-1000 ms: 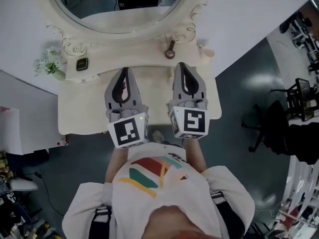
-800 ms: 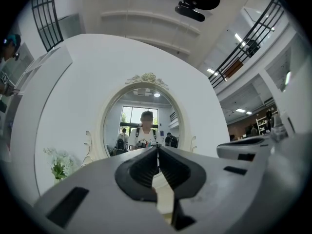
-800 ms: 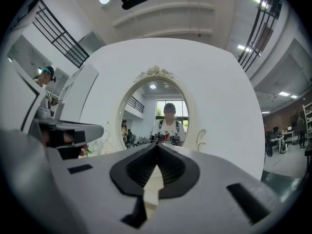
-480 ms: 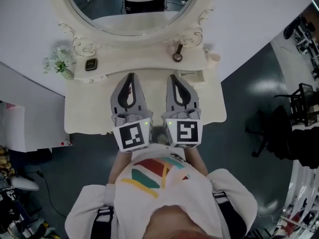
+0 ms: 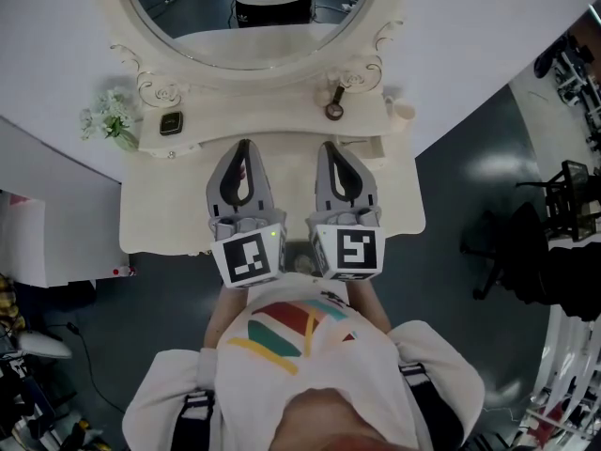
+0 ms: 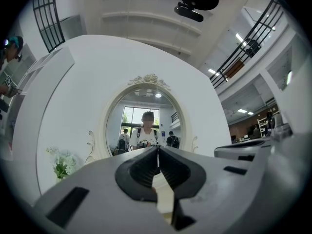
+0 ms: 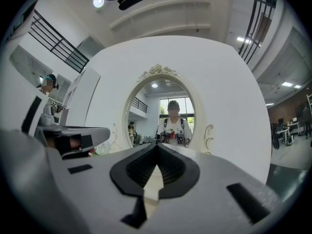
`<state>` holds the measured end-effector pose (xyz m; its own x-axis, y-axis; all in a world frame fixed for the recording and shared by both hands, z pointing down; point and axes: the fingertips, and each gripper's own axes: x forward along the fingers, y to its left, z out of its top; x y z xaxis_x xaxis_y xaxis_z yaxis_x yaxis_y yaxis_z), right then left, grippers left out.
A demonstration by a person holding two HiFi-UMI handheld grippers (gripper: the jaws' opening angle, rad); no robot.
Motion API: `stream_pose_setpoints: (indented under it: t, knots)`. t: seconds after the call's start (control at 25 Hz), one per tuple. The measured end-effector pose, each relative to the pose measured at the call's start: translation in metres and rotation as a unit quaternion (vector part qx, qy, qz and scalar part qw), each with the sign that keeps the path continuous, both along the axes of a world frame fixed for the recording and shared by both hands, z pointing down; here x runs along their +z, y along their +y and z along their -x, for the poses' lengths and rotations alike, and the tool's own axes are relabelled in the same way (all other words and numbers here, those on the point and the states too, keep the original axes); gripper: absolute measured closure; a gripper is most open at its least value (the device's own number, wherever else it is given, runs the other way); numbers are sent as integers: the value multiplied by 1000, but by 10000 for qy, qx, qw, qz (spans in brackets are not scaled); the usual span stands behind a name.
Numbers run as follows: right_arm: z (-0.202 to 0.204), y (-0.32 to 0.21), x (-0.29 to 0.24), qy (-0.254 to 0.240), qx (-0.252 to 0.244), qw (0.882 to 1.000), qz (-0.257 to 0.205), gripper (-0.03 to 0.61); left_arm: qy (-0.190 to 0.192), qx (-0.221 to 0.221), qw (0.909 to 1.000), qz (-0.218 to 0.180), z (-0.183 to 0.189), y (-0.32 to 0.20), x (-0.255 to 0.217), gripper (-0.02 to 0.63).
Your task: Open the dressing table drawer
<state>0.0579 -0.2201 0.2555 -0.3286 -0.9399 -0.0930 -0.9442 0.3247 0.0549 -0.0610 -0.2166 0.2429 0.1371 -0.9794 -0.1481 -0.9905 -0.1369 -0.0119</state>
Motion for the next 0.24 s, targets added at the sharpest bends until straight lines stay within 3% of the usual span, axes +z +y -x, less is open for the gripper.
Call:
stream_pose_setpoints:
  t: [0.24]
  knots:
    - [-2, -3, 2, 24, 16, 10000, 12, 578, -21, 23, 10000, 59, -1, -2, 2, 603]
